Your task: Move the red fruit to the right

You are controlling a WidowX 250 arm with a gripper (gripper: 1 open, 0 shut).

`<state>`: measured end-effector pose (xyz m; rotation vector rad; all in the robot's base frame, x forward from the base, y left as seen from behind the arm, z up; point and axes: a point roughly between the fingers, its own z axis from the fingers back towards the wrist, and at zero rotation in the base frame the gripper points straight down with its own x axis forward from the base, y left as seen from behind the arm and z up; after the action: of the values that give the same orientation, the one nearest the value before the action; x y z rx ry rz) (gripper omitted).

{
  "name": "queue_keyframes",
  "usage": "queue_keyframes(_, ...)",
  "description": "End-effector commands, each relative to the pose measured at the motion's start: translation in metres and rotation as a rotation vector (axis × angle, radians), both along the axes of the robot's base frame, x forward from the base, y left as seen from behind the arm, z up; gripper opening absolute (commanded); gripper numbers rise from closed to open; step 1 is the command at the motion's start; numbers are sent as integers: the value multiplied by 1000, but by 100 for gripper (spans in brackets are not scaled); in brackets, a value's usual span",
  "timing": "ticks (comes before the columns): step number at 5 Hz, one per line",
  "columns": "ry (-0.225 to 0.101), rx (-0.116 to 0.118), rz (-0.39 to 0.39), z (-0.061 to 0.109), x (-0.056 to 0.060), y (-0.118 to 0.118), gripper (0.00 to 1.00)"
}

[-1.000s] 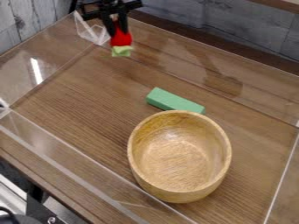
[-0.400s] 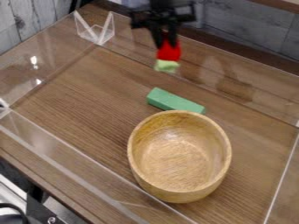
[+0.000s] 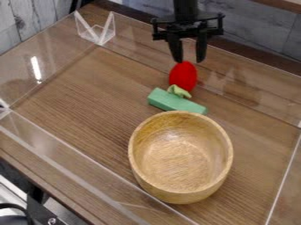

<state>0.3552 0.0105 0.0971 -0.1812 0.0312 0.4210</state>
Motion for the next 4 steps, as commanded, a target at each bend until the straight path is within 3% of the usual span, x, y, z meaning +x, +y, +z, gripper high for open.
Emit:
queue_keyframes(1,-92,16,49,34,9,-7,0)
queue_keyframes(2,-95,16,82,36,13,-27,0)
queue_keyframes(3,-92,25,70,24,23,-36,0)
queue_keyframes(4,-87,43,63,8,23,-38,0)
